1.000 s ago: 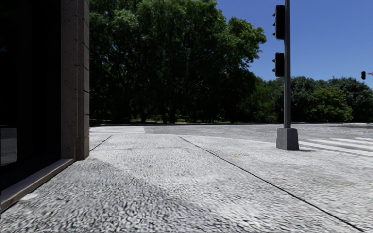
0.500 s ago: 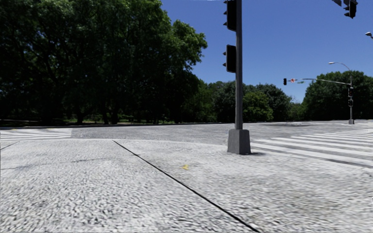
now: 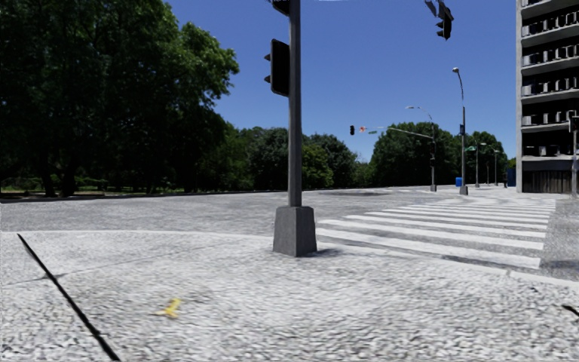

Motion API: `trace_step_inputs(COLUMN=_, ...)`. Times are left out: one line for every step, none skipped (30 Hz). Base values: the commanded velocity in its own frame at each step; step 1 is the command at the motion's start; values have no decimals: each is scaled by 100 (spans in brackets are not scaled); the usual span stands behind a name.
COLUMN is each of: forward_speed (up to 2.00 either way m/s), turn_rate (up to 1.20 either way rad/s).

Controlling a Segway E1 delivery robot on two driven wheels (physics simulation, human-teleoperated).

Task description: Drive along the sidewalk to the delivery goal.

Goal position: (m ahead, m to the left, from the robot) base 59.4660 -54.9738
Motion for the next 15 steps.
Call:
trace_step_inputs(forward_speed=200, turn_rate=-66)
trace_step_inputs(forward_speed=200, turn_rate=-66)
trace_step_inputs(forward_speed=200, turn_rate=-66)
trace_step_inputs(forward_speed=200, turn_rate=-66)
trace_step_inputs(forward_speed=200, turn_rate=-66)
trace_step_inputs(forward_speed=200, turn_rate=-66)
trace_step_inputs(forward_speed=200, turn_rate=-66)
trace_step_inputs(forward_speed=200, turn_rate=-66)
trace_step_inputs(forward_speed=200, turn_rate=-66)
trace_step_inputs(forward_speed=200, turn_rate=-66)
trace_step_inputs(forward_speed=200, turn_rate=-66)
trace_step_inputs(forward_speed=200, turn_rate=-66)
trace_step_inputs(forward_speed=200, turn_rate=-66)
trace_step_inputs(forward_speed=200, turn_rate=-66)
trace_step_inputs(forward_speed=200, turn_rate=-66)
